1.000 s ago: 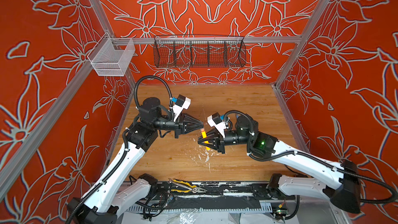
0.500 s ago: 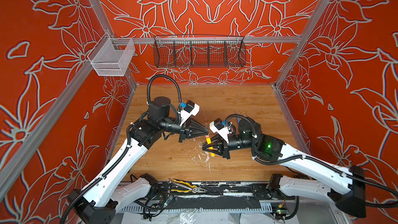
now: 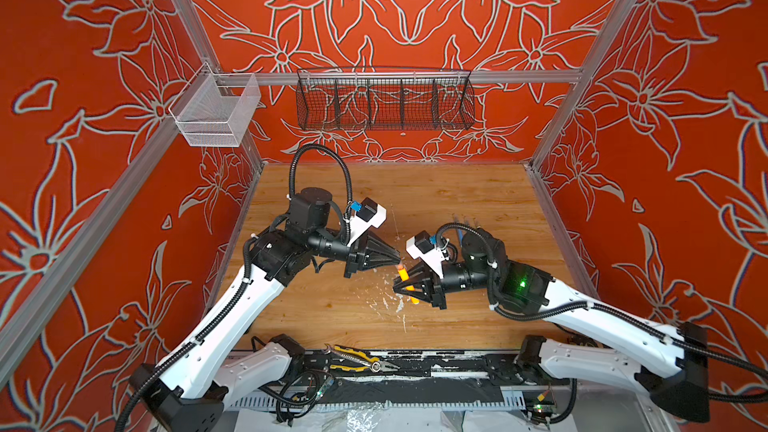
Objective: Insert the pens into the pen caps
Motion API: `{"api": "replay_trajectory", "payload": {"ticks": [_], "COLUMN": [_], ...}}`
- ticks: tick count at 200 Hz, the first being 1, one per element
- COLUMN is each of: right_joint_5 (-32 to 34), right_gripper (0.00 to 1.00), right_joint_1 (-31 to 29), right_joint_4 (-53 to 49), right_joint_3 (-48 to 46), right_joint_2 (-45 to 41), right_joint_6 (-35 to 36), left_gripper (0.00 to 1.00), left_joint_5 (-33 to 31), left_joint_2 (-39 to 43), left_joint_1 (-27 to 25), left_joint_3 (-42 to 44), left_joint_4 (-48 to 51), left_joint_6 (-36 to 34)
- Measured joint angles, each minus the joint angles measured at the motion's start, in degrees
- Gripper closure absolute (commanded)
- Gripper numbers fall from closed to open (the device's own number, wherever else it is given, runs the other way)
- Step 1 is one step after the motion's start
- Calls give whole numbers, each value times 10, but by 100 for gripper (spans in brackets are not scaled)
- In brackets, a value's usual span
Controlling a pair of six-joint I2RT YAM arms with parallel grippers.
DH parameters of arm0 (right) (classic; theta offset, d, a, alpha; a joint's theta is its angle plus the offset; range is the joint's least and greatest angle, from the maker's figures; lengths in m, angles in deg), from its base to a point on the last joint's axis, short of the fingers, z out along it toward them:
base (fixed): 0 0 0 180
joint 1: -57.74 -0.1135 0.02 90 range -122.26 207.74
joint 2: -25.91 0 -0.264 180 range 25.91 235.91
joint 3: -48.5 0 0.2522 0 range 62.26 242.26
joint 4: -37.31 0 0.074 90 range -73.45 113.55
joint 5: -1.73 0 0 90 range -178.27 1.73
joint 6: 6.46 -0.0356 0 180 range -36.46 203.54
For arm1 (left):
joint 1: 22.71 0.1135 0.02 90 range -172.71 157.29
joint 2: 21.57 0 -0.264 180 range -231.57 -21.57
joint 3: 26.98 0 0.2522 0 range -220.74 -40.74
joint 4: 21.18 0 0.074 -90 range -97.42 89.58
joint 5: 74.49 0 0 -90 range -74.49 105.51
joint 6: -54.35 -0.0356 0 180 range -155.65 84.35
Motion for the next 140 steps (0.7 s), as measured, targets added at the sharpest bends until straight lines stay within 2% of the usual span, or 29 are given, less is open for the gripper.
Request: {"api": "replay_trajectory", "payload": {"ticks": [140], "right_joint_5": [-6], "right_gripper": [100], "right_joint_1": [-1], "right_joint_4": [-52], "right_joint_3": [0], "right_joint_2": [-4], "right_joint_6": [5], "left_gripper": [100], "left_joint_5": [-7], "left_joint_2": [-18], "left_joint_1": [-14], "left_joint_3": [-8], "left_joint_4": [60], "left_joint_6": [-43]}}
